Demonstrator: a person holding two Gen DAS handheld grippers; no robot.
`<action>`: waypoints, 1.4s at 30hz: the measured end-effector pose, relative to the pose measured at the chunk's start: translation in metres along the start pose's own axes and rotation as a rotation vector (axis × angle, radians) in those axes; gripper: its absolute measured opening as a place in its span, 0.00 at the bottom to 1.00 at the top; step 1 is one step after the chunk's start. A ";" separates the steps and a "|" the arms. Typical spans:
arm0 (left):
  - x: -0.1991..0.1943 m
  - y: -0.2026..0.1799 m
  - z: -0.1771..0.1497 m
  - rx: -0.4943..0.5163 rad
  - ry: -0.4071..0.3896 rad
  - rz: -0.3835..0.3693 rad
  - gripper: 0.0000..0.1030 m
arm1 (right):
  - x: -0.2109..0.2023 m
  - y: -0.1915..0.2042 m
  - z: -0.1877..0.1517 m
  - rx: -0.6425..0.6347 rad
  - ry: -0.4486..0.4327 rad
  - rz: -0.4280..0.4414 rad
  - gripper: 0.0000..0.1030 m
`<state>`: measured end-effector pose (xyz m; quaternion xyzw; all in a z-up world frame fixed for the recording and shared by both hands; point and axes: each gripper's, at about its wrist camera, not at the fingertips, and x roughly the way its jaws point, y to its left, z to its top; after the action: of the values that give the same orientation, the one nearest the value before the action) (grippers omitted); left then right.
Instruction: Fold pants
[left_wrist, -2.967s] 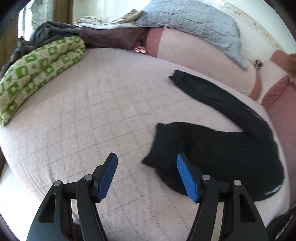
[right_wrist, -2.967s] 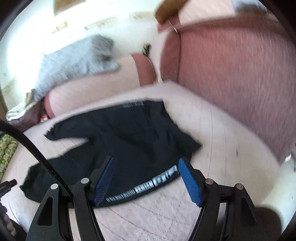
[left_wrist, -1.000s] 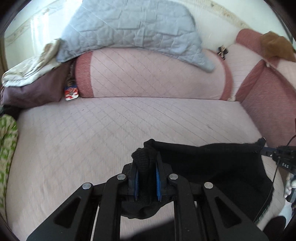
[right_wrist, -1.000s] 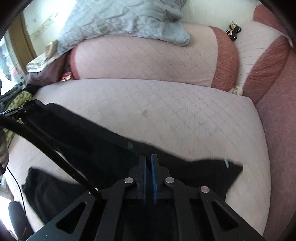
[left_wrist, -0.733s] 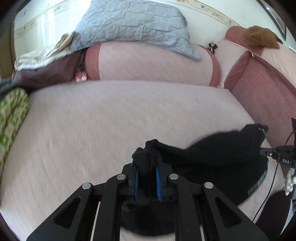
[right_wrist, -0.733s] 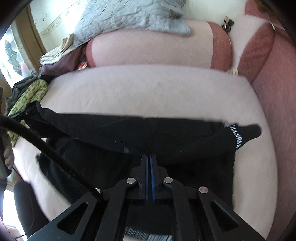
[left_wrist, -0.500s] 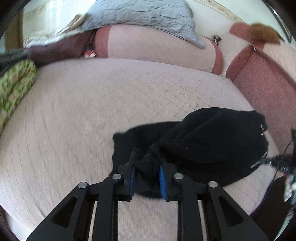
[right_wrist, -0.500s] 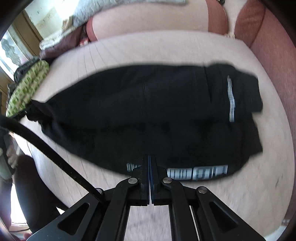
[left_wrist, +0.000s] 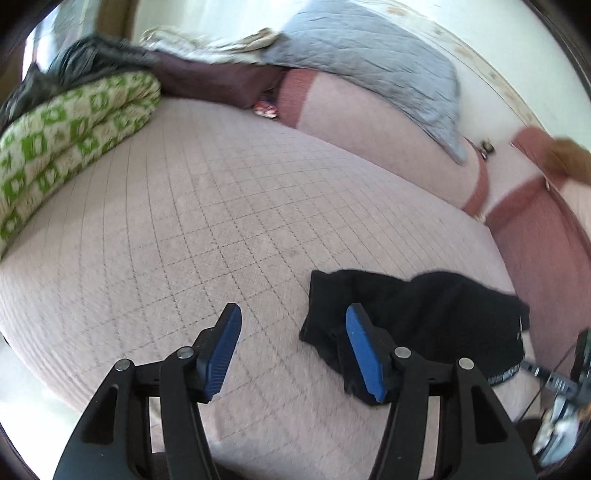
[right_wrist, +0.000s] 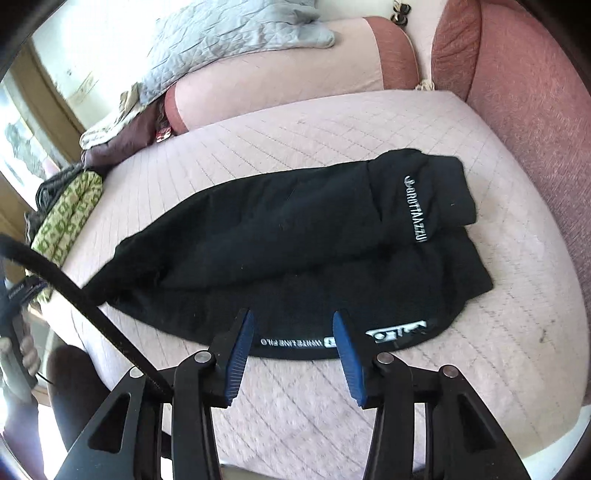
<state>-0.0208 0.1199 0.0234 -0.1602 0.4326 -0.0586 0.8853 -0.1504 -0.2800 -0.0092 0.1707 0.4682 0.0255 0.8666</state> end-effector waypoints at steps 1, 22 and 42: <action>0.006 0.000 0.001 -0.022 0.004 -0.010 0.57 | 0.008 0.010 0.003 -0.005 0.013 0.032 0.48; 0.034 0.063 -0.002 -0.309 -0.098 0.038 0.57 | 0.191 0.303 0.053 -0.561 0.288 0.192 0.26; 0.039 0.068 -0.001 -0.359 -0.097 0.006 0.57 | 0.166 0.249 0.125 -0.076 0.112 0.273 0.48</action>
<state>0.0000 0.1743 -0.0286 -0.3169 0.3935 0.0298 0.8624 0.0736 -0.0459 -0.0001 0.1980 0.4871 0.1702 0.8334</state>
